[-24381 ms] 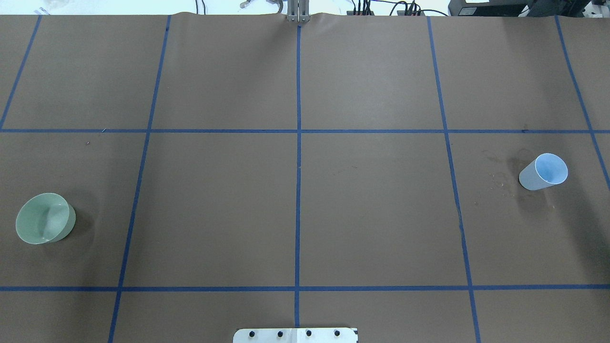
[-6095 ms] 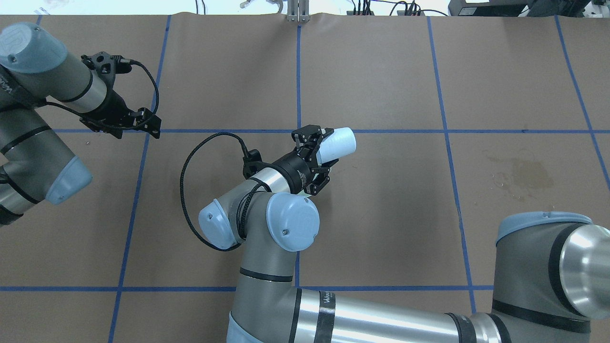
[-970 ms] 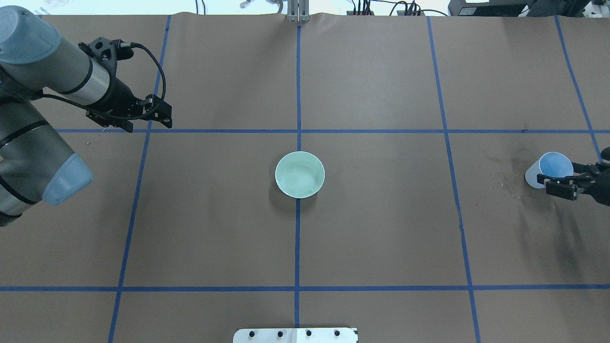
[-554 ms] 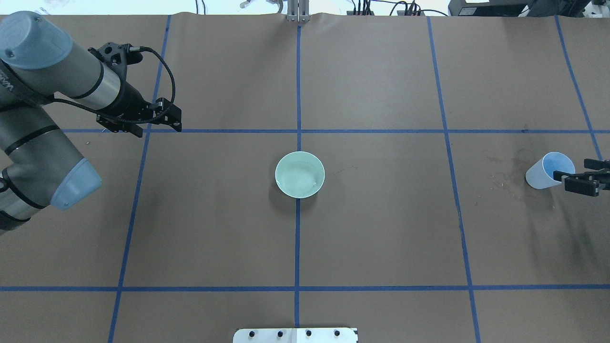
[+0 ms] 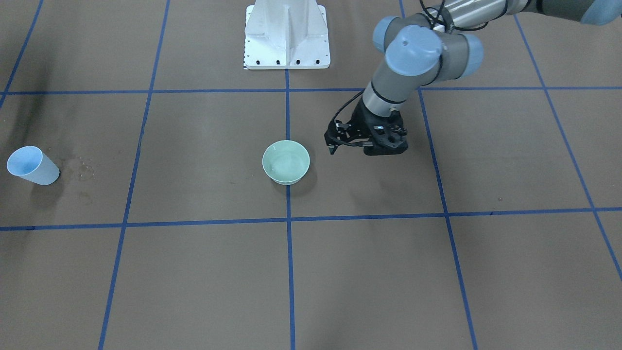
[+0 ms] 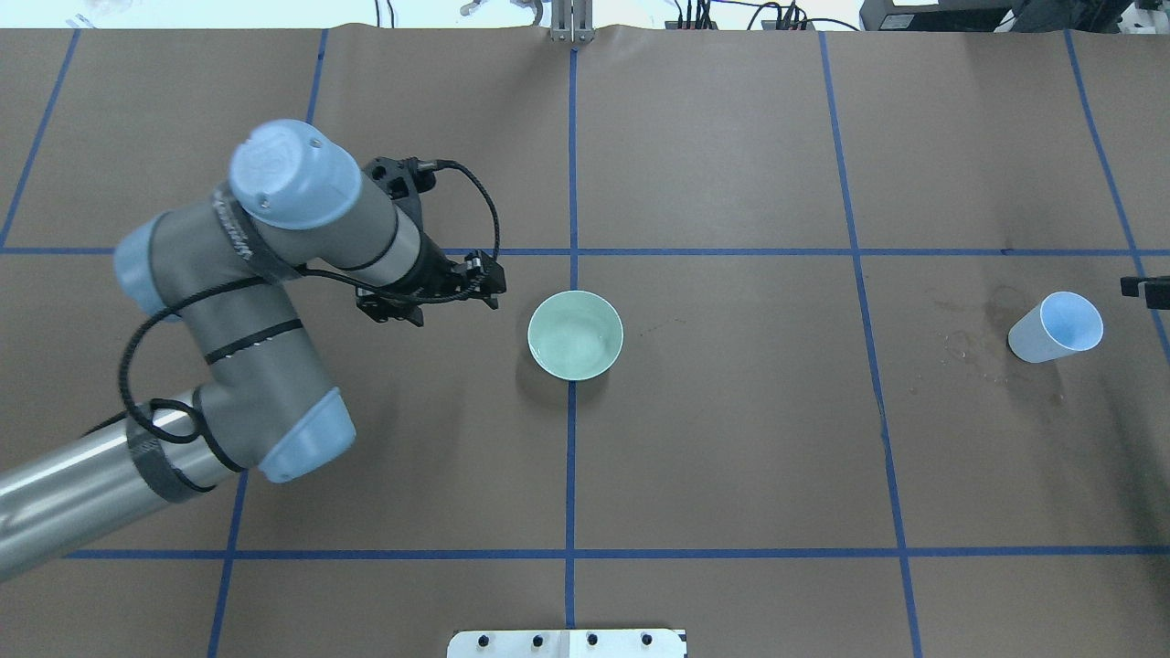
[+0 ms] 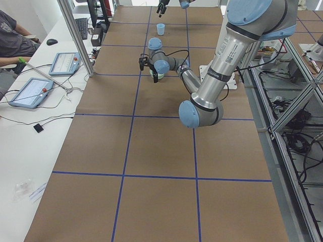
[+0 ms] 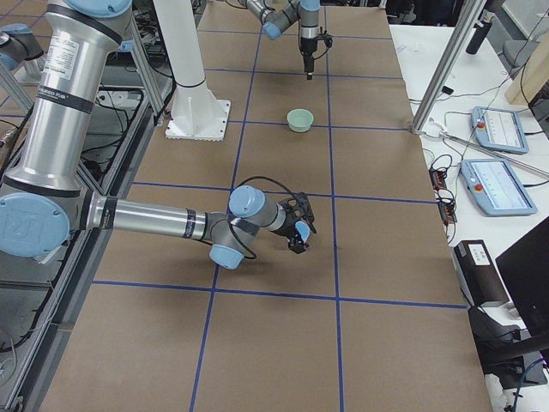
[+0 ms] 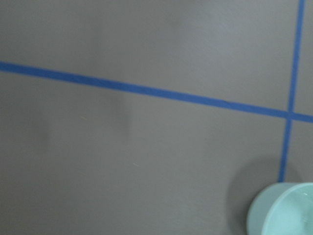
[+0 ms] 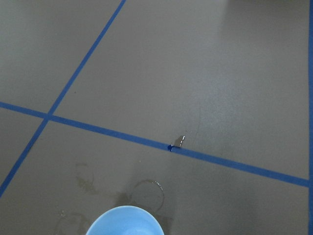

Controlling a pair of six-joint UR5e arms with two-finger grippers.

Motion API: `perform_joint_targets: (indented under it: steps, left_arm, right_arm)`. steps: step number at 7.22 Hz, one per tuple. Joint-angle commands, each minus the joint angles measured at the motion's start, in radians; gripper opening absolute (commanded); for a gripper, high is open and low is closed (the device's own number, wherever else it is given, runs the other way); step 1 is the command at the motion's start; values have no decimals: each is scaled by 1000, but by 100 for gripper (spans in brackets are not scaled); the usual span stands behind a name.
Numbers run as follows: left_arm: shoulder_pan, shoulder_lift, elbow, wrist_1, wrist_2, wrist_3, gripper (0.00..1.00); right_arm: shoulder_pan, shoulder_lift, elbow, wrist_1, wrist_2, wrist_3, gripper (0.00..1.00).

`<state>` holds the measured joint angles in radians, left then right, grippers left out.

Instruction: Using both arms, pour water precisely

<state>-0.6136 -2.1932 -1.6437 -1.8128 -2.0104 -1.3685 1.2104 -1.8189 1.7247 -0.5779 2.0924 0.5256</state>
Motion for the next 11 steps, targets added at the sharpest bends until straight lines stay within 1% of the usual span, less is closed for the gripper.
perform_joint_targets:
  steps: [1, 2, 3, 4, 5, 7, 8, 9, 10, 11]
  left_arm:
    - [76, -110, 151, -6, 45, -17, 99]
    - [84, -121, 166, -8, 45, -17, 92]
    - [84, -122, 174, -10, 45, -17, 65]
    - [84, -122, 173, -13, 45, -15, 5]
    - [84, -122, 173, -14, 45, -14, 0]
    - [77, -122, 148, -11, 42, -12, 0]
    - [39, -117, 116, -11, 32, -4, 0]
    - [-18, -32, 35, -8, -52, 65, 0]
    - [-70, 93, -57, -10, -97, 138, 0]
    - [-105, 240, -144, -11, -111, 258, 0]
  right_arm:
    - [58, 44, 113, -324, 44, -189, 99]
    - [76, 62, 113, -347, 84, -191, 99]
    - [78, 63, 115, -347, 87, -191, 99]
    - [86, 61, 116, -347, 87, -191, 99]
    - [90, 61, 118, -347, 87, -191, 99]
    - [90, 63, 115, -347, 87, -191, 99]
    - [93, 63, 116, -347, 87, -191, 99]
    - [94, 64, 115, -347, 89, -191, 99]
    - [94, 64, 115, -347, 89, -191, 99]
    - [92, 66, 110, -349, 87, -191, 99]
